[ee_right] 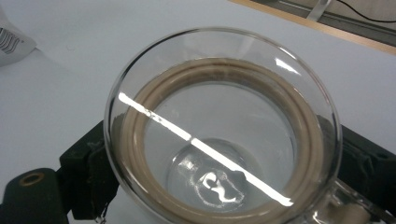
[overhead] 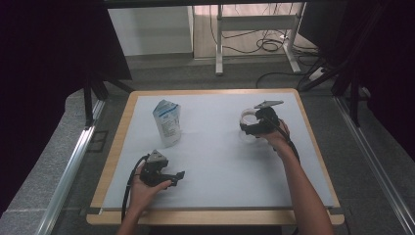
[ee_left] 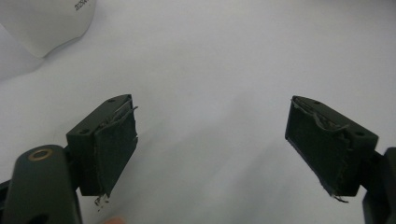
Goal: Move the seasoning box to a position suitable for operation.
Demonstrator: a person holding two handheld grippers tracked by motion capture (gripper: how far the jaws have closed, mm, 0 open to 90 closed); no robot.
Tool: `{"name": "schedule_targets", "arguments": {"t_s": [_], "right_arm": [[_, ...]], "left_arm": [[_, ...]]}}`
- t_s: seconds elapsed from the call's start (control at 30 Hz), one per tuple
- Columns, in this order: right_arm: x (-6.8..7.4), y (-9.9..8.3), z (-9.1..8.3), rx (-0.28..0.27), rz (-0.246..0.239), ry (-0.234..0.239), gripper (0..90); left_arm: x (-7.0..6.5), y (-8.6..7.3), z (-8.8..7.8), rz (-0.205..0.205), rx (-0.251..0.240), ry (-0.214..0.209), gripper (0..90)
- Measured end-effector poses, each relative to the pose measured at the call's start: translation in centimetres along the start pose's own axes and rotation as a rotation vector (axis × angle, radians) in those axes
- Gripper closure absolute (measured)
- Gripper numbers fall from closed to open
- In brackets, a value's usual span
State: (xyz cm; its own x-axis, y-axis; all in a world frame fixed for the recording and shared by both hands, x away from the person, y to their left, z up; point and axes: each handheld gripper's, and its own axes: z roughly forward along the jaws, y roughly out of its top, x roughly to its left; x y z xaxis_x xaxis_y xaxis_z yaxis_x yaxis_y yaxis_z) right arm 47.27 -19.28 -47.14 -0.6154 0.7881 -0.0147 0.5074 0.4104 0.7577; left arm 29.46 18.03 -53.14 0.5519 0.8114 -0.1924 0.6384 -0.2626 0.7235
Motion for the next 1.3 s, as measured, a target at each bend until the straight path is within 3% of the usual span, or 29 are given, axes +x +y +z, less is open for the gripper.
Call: {"name": "schedule_targets", "arguments": {"t_s": [0.5,0.93,1.3], "right_arm": [[0.1,0.0,-0.4,-0.02,0.005,-0.009,11.3],[0.5,0.0,-3.6,-0.073,-0.007,0.013,11.4],[2.1,-1.4,-5.7,-0.07,-0.023,0.049,11.4]], "left_arm": [[0.2,0.0,-0.1,-0.007,-0.006,0.002,16.6],[0.3,0.0,-0.1,-0.012,-0.008,0.001,16.6],[0.4,-0.1,-0.1,-0.012,-0.003,-0.004,16.6]]}}
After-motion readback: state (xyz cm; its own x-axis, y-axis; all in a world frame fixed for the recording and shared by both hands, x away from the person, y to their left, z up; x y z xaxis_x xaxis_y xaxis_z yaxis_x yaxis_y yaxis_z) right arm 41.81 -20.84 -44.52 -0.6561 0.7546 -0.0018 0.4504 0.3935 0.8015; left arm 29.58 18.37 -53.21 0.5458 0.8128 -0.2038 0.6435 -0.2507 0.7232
